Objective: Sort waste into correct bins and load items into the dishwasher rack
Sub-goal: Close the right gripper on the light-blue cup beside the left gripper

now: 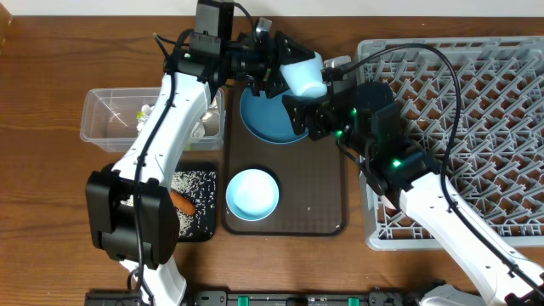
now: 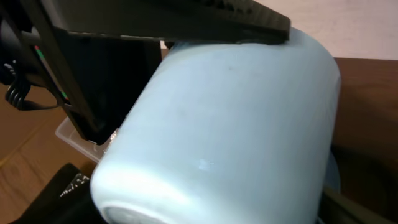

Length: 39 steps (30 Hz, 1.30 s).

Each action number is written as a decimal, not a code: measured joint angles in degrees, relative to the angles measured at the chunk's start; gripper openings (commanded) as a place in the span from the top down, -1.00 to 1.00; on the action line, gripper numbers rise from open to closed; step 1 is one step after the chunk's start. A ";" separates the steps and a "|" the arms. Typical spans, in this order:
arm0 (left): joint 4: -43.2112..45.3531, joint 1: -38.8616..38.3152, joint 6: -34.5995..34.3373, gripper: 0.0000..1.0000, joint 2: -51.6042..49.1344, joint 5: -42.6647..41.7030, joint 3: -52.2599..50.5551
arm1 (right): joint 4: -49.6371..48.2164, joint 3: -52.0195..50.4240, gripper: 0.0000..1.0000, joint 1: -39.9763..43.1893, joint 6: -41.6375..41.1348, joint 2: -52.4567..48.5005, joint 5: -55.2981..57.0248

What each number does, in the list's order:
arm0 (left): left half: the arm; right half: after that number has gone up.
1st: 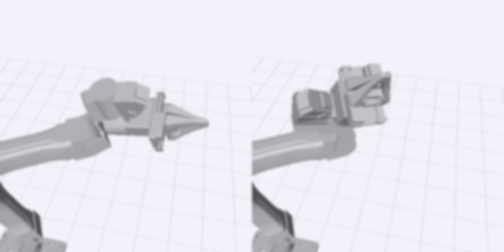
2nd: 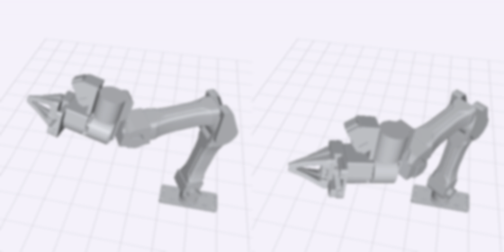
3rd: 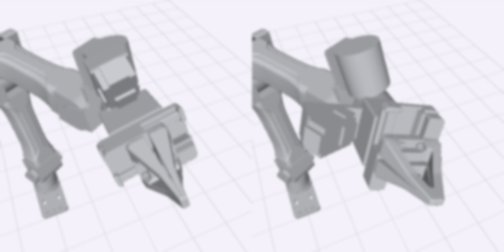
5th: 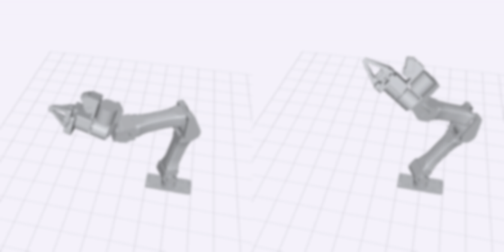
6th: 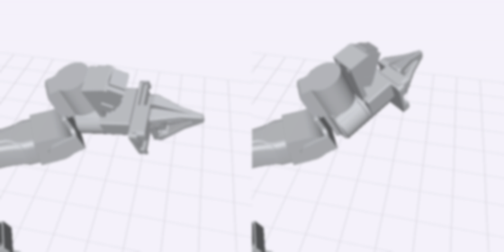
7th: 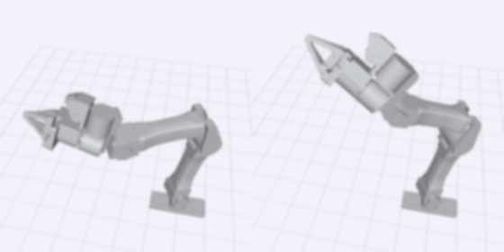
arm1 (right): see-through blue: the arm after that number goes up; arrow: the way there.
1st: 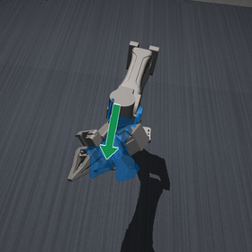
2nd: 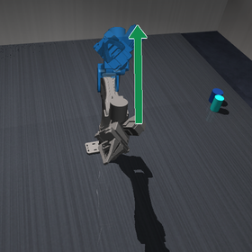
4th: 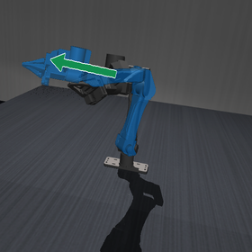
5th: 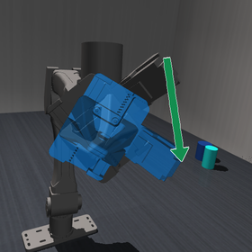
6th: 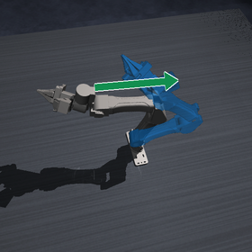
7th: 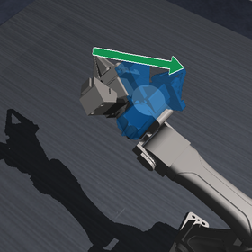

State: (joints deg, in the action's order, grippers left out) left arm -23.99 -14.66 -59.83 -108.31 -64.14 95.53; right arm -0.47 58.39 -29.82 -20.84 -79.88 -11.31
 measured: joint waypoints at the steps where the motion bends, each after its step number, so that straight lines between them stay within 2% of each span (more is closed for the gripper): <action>1: 0.07 0.02 0.02 -0.29 0.00 -0.02 0.00 | -0.24 -0.02 -0.56 0.00 -0.04 0.00 0.04; 5: 0.26 0.15 -0.02 -0.29 0.00 -0.24 0.02 | -1.79 -0.63 -0.43 0.00 -0.46 0.00 0.46; 8: 0.55 0.35 -0.17 -0.29 0.02 -0.20 0.17 | -3.23 -1.14 -0.41 0.00 -0.79 -0.13 0.39; 19: 0.87 0.52 -0.15 -0.29 0.39 -0.20 0.46 | -6.23 -1.55 -0.73 -0.04 -1.49 -0.33 -0.70; 27: 0.92 0.52 -0.13 -0.29 0.44 -0.44 0.85 | -7.65 -1.60 -0.74 -0.04 -2.23 -0.33 -0.42; 29: 1.11 0.52 -0.13 -0.29 0.46 -0.55 0.96 | -8.20 -1.64 -0.79 -0.04 -2.49 -0.35 0.35; 34: 0.26 0.50 0.04 -0.29 0.52 -0.85 0.92 | -11.30 -1.64 -0.84 -0.02 -2.14 -0.35 5.18; 39: 0.00 0.07 0.07 -0.29 0.52 -0.85 0.90 | -12.70 -1.44 -0.79 -0.04 -0.57 -0.33 7.19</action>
State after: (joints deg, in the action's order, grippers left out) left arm -23.99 -14.59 -59.77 -107.79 -64.99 96.42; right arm -13.17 56.95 -29.87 -21.41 -80.20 -4.12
